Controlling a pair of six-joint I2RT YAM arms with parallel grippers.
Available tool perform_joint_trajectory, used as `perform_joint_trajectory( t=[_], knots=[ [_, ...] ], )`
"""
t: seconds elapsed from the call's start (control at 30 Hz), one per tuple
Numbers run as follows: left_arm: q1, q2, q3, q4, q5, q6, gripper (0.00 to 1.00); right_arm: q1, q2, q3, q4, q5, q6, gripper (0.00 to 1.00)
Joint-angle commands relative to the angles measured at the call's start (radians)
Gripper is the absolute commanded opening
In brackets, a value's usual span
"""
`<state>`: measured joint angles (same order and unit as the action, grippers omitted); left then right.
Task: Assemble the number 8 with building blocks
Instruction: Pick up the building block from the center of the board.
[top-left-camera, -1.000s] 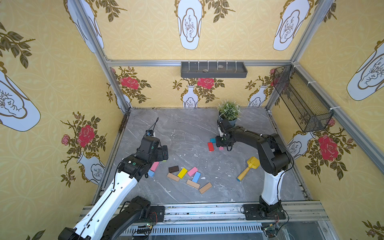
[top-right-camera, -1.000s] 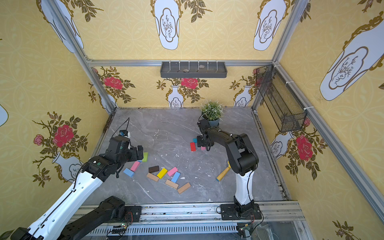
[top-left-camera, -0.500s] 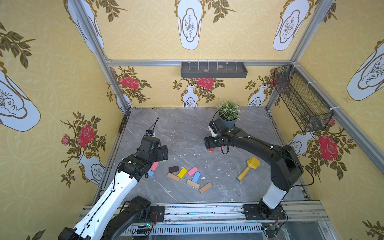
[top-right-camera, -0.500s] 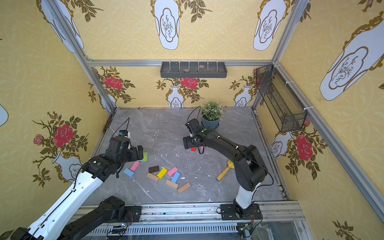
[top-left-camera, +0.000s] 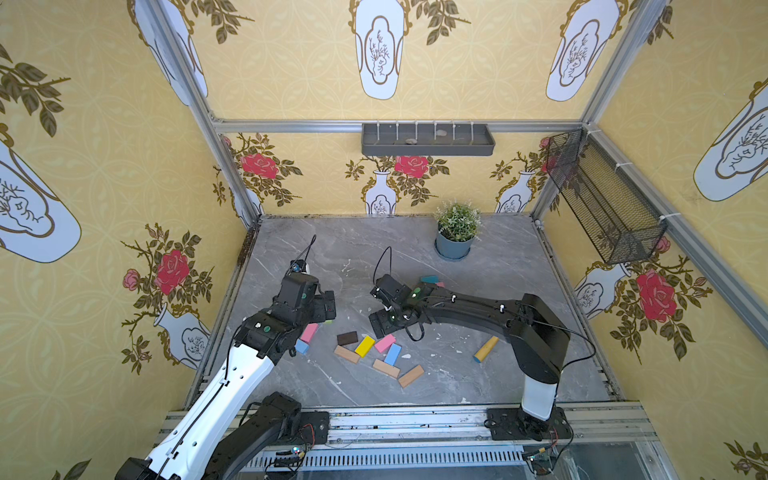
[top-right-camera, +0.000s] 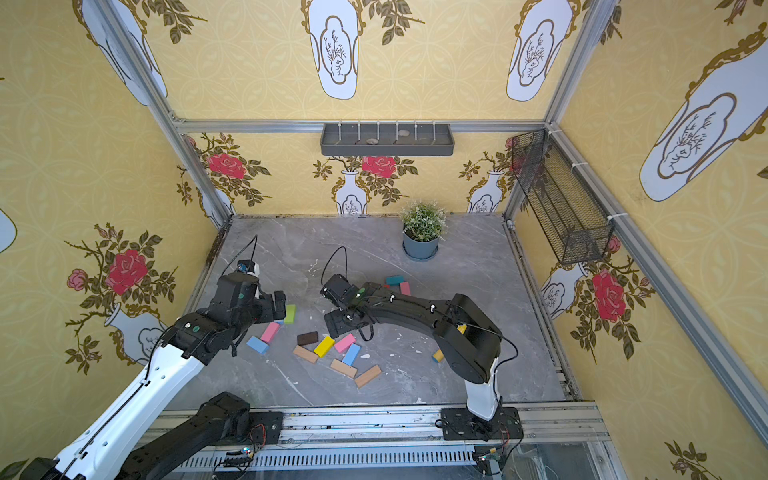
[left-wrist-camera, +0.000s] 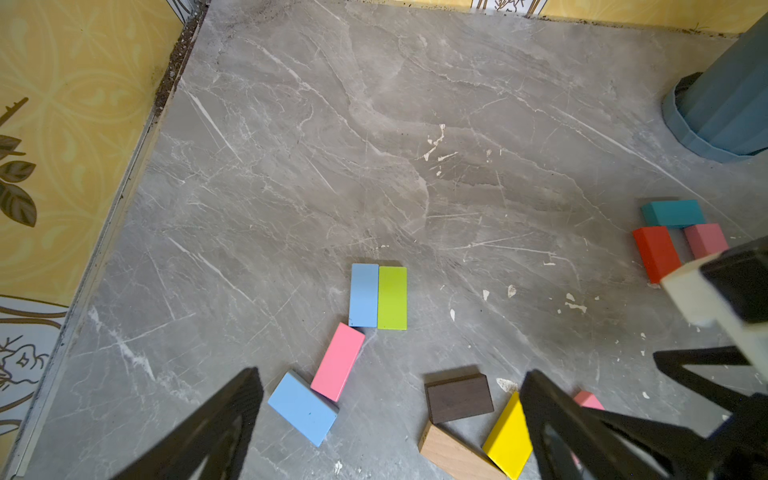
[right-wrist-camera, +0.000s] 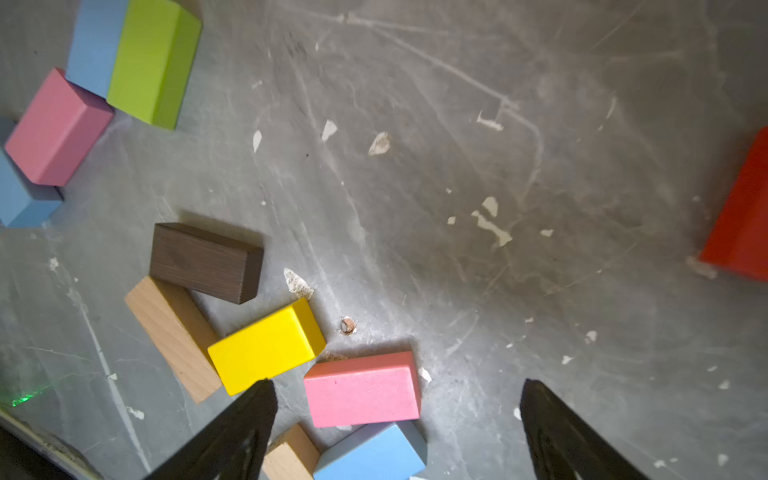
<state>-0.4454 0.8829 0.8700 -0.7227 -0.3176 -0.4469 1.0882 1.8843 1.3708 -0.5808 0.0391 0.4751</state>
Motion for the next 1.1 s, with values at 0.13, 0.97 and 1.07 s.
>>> perform_joint_trajectory(
  t=[0.13,0.97,1.07],
  knots=[
    [0.001,-0.001,-0.008,0.004,-0.011,-0.003,1.00,0.040,0.010,-0.038,0.023,-0.041,0.039,0.95],
    [0.001,0.011,-0.008,0.005,-0.004,-0.003,1.00,0.056,0.097,-0.024,0.013,-0.026,-0.075,0.85],
    [0.001,0.012,-0.008,0.006,-0.003,-0.003,1.00,0.055,0.101,-0.024,0.012,-0.022,-0.078,0.83]
  ],
)
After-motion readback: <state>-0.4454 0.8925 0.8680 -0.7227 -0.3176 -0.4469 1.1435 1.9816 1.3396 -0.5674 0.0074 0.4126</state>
